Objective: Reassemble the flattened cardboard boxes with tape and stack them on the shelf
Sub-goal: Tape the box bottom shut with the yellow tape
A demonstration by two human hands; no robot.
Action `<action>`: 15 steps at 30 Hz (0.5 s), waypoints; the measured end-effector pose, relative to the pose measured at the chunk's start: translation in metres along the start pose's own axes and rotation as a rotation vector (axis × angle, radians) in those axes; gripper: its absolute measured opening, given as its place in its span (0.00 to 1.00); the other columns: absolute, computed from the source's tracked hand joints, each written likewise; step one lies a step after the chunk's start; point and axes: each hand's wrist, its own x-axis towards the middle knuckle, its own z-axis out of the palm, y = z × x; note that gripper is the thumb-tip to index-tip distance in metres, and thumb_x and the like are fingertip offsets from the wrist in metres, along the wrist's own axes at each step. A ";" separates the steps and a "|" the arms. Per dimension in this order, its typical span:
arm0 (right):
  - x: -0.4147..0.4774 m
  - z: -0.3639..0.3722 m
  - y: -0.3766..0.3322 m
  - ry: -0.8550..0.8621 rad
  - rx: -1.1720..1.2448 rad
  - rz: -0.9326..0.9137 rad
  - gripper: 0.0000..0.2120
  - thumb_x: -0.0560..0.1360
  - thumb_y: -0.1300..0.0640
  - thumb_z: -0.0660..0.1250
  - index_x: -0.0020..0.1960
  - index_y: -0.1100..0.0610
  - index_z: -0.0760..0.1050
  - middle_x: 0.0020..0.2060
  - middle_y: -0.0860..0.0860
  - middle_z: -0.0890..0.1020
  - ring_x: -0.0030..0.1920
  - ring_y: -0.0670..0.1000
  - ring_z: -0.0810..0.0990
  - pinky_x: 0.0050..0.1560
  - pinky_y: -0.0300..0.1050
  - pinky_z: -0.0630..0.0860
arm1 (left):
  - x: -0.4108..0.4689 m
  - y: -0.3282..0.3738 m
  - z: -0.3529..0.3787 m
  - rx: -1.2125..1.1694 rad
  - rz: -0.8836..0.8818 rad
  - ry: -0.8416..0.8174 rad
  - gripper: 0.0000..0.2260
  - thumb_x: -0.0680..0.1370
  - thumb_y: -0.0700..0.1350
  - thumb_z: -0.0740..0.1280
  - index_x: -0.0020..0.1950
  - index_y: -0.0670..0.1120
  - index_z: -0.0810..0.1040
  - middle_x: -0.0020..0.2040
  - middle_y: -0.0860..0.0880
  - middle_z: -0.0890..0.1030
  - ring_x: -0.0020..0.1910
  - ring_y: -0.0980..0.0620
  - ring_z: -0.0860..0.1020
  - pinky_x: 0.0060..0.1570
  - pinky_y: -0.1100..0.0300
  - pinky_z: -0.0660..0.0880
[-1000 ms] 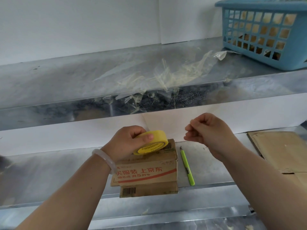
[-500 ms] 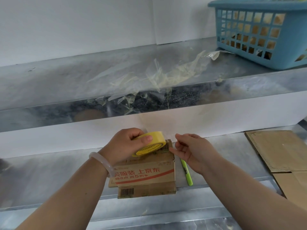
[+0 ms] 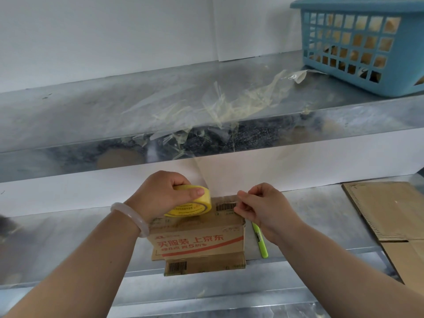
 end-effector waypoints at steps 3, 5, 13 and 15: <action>0.004 -0.003 -0.004 -0.012 0.071 0.041 0.10 0.76 0.65 0.69 0.42 0.60 0.68 0.32 0.56 0.77 0.38 0.52 0.79 0.50 0.54 0.83 | 0.003 0.003 0.000 0.177 -0.034 0.036 0.20 0.68 0.66 0.70 0.34 0.49 0.82 0.34 0.49 0.81 0.36 0.52 0.80 0.38 0.52 0.78; 0.007 -0.006 -0.004 -0.017 0.086 0.041 0.11 0.76 0.66 0.69 0.41 0.59 0.67 0.31 0.55 0.77 0.36 0.51 0.78 0.48 0.52 0.83 | 0.004 0.007 0.000 0.315 -0.053 0.029 0.24 0.67 0.69 0.68 0.37 0.48 0.82 0.36 0.48 0.81 0.37 0.51 0.80 0.40 0.50 0.78; 0.013 -0.016 0.004 -0.061 0.240 0.074 0.09 0.76 0.69 0.68 0.49 0.60 0.70 0.37 0.57 0.75 0.36 0.51 0.78 0.46 0.53 0.83 | 0.007 0.023 0.007 0.473 -0.020 -0.089 0.22 0.70 0.69 0.66 0.36 0.49 0.79 0.34 0.52 0.79 0.36 0.54 0.77 0.36 0.56 0.73; 0.013 -0.022 0.008 -0.078 0.234 0.033 0.09 0.75 0.69 0.68 0.50 0.60 0.70 0.40 0.58 0.75 0.35 0.51 0.79 0.45 0.52 0.83 | 0.010 0.027 0.007 0.498 -0.018 -0.112 0.22 0.70 0.69 0.65 0.35 0.49 0.78 0.34 0.52 0.78 0.35 0.54 0.77 0.34 0.58 0.71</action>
